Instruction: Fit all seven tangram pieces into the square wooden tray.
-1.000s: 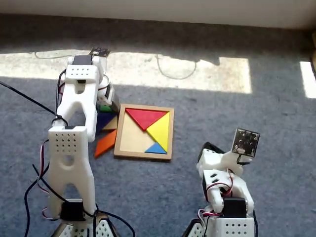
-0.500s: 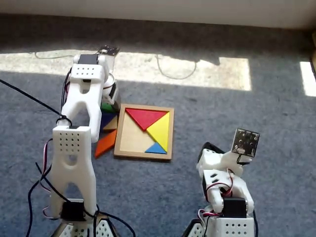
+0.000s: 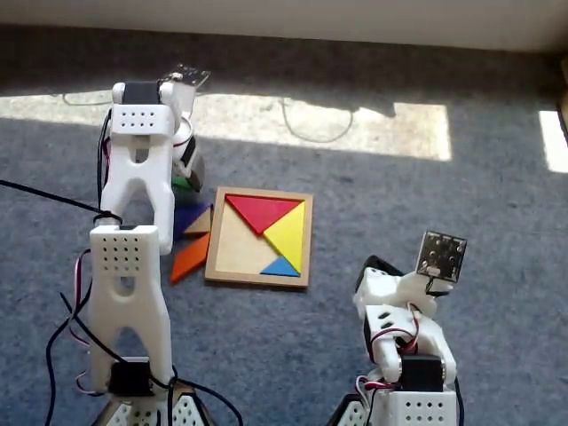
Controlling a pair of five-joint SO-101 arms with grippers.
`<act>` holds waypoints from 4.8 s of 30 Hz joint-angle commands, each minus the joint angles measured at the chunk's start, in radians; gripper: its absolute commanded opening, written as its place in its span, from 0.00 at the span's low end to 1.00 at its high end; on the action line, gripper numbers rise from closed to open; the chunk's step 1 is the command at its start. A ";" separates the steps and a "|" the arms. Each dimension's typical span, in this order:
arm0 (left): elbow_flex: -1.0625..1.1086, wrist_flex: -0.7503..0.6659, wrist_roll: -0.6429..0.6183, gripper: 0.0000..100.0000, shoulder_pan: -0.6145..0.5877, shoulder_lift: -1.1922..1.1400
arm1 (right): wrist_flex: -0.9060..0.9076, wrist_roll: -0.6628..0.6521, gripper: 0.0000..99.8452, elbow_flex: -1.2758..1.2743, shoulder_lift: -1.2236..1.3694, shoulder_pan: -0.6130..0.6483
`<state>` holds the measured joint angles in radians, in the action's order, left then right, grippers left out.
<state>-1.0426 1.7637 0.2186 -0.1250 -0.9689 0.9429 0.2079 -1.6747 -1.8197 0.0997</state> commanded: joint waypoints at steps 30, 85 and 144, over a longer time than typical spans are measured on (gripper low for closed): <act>1.584 -0.667 0.078 0.12 0.397 1.121 | 0.001 -0.012 0.00 -0.119 -0.015 -0.012; 1.541 -0.861 0.006 0.29 0.394 0.900 | 0.001 -0.012 0.00 -0.119 -0.015 -0.012; 1.672 -0.766 0.178 0.30 -0.059 1.112 | 0.002 -0.012 0.00 -0.119 -0.016 -0.012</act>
<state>0.7281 1.0119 0.4058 -0.2048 0.2156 0.9429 0.2079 -1.6747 -1.8197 0.0997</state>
